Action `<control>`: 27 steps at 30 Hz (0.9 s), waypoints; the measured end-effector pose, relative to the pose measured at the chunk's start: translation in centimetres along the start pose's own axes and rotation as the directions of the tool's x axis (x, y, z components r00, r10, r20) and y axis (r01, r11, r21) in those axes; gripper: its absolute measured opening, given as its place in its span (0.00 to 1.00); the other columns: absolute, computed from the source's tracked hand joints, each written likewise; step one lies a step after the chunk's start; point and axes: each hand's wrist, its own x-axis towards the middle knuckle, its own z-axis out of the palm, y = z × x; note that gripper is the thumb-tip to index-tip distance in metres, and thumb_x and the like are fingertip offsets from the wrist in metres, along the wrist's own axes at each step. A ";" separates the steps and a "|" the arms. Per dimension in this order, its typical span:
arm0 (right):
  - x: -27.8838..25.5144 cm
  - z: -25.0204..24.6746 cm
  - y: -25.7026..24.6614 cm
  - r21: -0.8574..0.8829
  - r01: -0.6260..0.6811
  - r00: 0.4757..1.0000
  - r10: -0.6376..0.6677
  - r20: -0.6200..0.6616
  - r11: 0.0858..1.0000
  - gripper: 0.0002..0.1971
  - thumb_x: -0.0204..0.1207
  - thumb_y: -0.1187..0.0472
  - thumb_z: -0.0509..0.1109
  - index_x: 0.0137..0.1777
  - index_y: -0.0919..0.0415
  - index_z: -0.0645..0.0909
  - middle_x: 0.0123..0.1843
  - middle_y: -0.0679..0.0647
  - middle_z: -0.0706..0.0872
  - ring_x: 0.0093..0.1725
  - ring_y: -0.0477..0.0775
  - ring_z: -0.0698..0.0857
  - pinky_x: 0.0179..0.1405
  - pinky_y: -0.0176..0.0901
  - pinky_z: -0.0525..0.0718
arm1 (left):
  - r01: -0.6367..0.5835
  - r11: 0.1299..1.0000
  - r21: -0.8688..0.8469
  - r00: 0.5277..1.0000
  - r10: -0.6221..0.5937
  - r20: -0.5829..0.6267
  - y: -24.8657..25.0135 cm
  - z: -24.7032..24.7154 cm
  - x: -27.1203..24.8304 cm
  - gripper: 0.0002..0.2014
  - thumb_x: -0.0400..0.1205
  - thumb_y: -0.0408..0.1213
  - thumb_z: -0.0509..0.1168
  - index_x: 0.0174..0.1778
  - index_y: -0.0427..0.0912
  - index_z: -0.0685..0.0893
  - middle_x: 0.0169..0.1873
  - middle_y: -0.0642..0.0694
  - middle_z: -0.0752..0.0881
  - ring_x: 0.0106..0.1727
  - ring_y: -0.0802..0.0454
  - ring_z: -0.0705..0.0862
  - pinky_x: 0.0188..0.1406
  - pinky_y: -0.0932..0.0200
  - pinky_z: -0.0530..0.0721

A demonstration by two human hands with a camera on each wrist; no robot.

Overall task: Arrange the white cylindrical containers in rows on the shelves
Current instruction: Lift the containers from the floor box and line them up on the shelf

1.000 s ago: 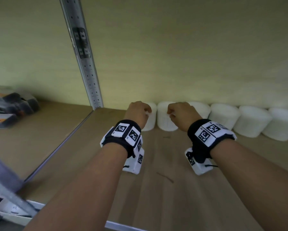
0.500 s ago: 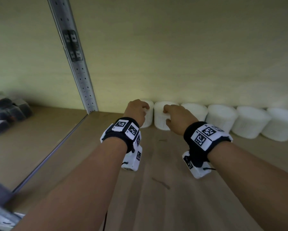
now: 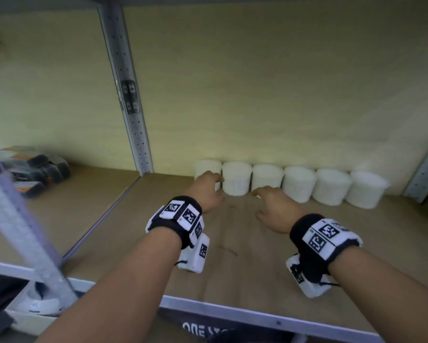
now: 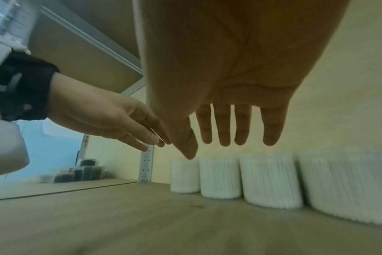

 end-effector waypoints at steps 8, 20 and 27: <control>-9.5 -1.0 -3.1 0.056 -0.050 0.998 0.048 0.034 0.997 0.25 0.77 0.55 0.64 0.75 0.53 0.70 0.74 0.55 0.75 0.71 0.57 0.76 0.68 0.52 0.78 | -0.022 1.000 0.004 1.000 0.022 0.014 4.7 -1.2 -10.0 0.23 0.79 0.39 0.67 0.72 0.41 0.76 0.68 0.43 0.78 0.69 0.48 0.78 0.65 0.61 0.74; -21.5 2.2 -4.8 0.101 -0.067 0.998 0.065 0.021 0.993 0.21 0.76 0.54 0.65 0.69 0.53 0.75 0.69 0.53 0.78 0.70 0.57 0.76 0.68 0.51 0.78 | -0.009 1.000 0.029 0.985 0.004 0.174 6.5 2.9 -22.0 0.21 0.78 0.42 0.69 0.68 0.46 0.78 0.67 0.47 0.80 0.67 0.49 0.79 0.66 0.58 0.76; -24.9 7.3 -3.4 0.131 -0.111 0.990 0.098 0.098 0.985 0.19 0.75 0.53 0.68 0.66 0.55 0.78 0.66 0.54 0.81 0.66 0.56 0.80 0.66 0.50 0.79 | 0.024 1.000 0.009 0.955 -0.026 0.295 5.7 8.8 -25.8 0.22 0.77 0.42 0.70 0.67 0.41 0.79 0.64 0.44 0.81 0.63 0.47 0.81 0.62 0.59 0.78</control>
